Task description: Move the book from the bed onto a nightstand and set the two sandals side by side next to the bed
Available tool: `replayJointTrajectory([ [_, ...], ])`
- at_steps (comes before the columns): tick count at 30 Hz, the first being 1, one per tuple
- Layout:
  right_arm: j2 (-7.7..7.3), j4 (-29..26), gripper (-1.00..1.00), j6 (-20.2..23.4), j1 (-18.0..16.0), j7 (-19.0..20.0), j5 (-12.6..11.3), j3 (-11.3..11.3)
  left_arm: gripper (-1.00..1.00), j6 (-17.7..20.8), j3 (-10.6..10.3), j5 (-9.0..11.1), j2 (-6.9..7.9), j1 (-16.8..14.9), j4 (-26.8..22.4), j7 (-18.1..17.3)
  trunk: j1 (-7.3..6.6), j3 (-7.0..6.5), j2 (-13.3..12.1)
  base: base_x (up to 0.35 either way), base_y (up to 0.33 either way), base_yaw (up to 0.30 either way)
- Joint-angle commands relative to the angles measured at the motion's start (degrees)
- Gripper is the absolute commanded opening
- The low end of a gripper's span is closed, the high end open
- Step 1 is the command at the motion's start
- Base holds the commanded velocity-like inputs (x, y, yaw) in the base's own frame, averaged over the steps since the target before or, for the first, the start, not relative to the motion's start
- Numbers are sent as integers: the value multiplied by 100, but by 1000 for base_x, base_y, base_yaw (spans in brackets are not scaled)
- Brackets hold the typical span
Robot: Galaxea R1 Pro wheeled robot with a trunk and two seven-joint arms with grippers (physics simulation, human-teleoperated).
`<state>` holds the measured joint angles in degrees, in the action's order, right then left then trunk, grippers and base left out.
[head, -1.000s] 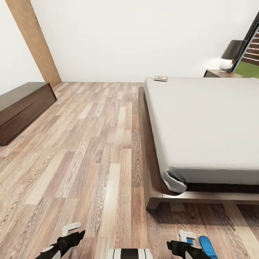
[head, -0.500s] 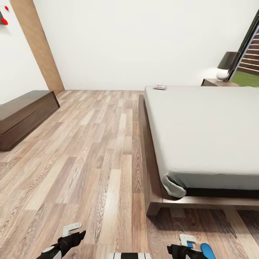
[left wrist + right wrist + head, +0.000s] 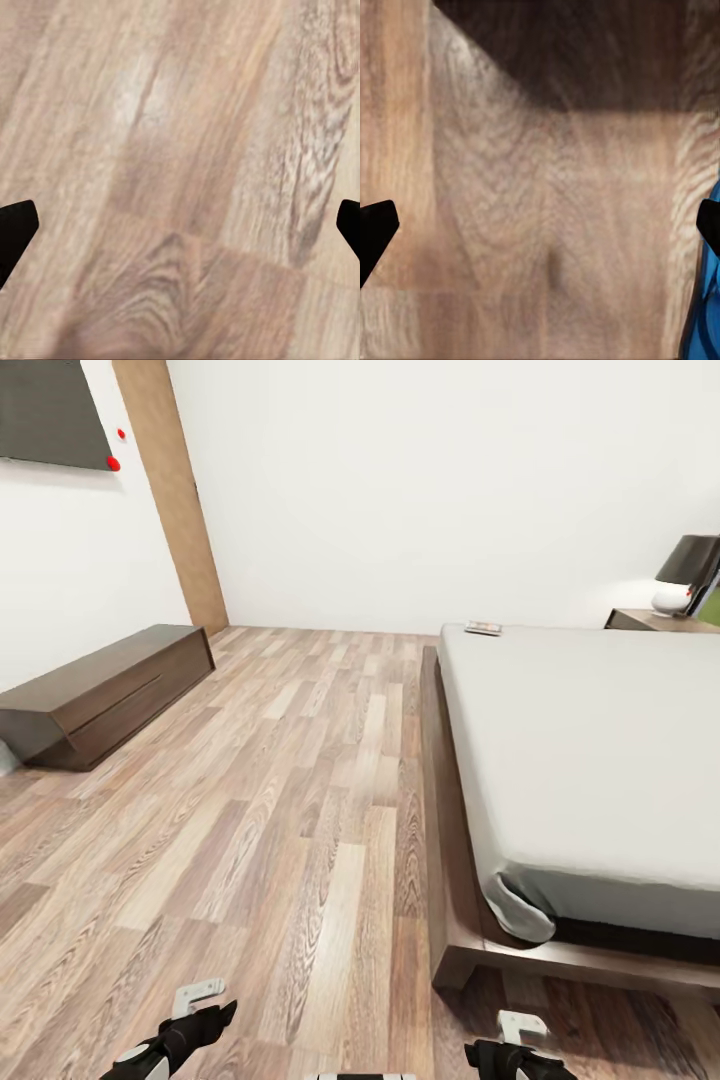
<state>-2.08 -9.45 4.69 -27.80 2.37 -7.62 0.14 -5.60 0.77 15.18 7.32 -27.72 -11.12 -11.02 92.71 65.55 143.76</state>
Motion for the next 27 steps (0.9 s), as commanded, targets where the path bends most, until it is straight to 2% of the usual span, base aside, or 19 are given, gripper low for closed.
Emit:
replayJointTrajectory([
  [1,-3,-13,100,31,2,17,-55,3,100,-11,8,38,-1,-5,11,-32,-4,-19,0,0,0,283],
  [7,-3,-13,100,32,2,17,-55,3,100,-9,9,38,-2,-5,9,-31,-19,-151,-8,0,0,112],
  [19,-3,-13,100,32,2,17,-48,3,100,-11,11,38,-3,-5,9,-32,-50,-414,-24,0,0,7],
  [27,-3,-13,100,32,2,17,-40,6,100,-11,10,38,-3,-5,8,-31,-71,-535,-35,0,0,0],
])
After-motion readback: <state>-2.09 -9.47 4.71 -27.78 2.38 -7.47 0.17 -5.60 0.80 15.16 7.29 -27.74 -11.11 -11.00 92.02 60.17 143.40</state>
